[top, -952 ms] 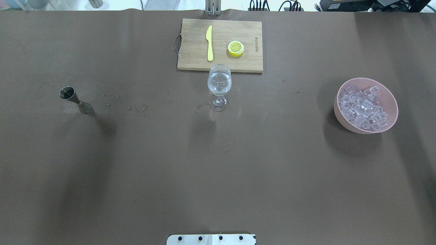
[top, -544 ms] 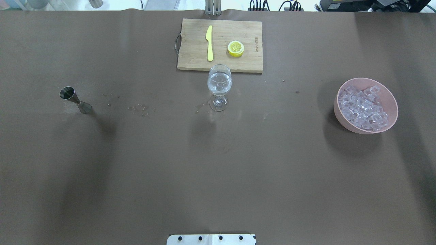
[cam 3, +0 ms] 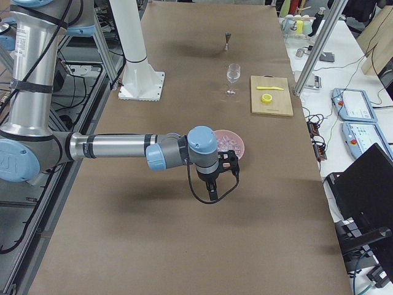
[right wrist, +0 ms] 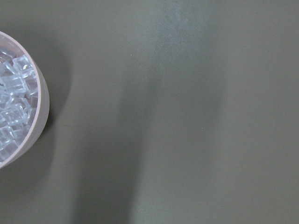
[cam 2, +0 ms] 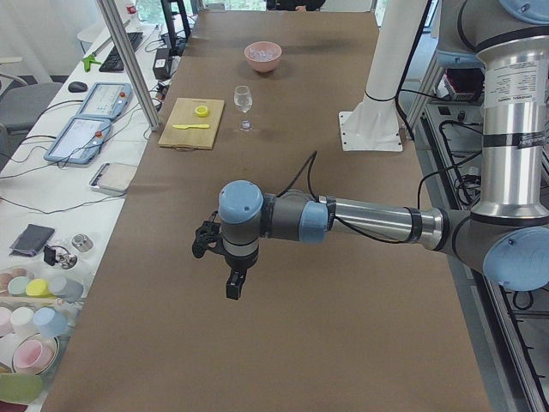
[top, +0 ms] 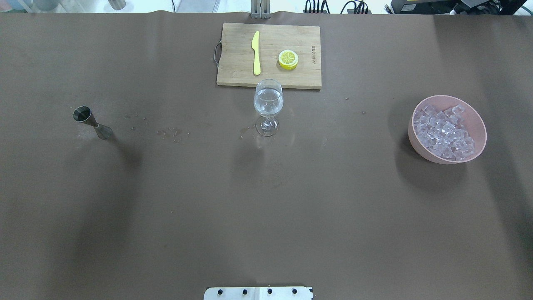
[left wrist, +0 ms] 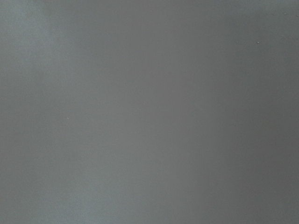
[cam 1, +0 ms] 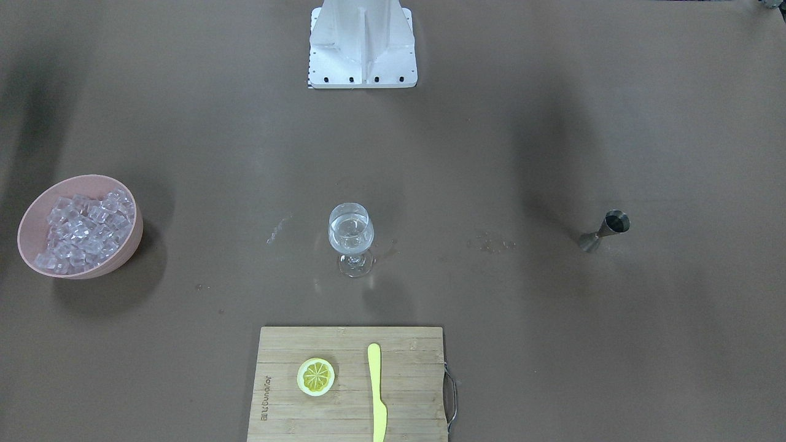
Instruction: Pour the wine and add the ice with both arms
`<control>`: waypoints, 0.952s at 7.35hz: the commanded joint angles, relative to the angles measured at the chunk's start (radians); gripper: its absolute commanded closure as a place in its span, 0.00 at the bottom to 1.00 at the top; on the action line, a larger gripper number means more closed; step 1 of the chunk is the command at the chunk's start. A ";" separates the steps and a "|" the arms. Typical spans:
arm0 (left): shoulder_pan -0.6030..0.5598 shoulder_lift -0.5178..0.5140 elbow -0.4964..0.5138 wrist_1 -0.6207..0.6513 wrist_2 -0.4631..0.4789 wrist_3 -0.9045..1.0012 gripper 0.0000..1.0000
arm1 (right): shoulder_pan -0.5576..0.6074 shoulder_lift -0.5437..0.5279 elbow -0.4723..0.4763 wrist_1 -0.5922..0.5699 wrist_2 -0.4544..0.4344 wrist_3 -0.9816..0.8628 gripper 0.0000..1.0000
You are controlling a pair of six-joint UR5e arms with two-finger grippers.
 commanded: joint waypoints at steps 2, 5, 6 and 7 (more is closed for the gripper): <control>0.002 -0.052 0.027 -0.246 0.000 -0.004 0.02 | -0.001 0.039 -0.002 -0.015 0.003 0.026 0.00; 0.017 -0.068 0.053 -0.411 -0.003 -0.097 0.02 | -0.003 0.049 0.001 -0.024 0.002 0.096 0.00; 0.069 -0.072 0.050 -0.453 -0.002 -0.217 0.02 | -0.005 0.080 0.007 -0.077 -0.003 0.098 0.00; 0.168 -0.103 0.044 -0.519 0.004 -0.276 0.02 | -0.008 0.100 0.012 -0.107 -0.009 0.098 0.00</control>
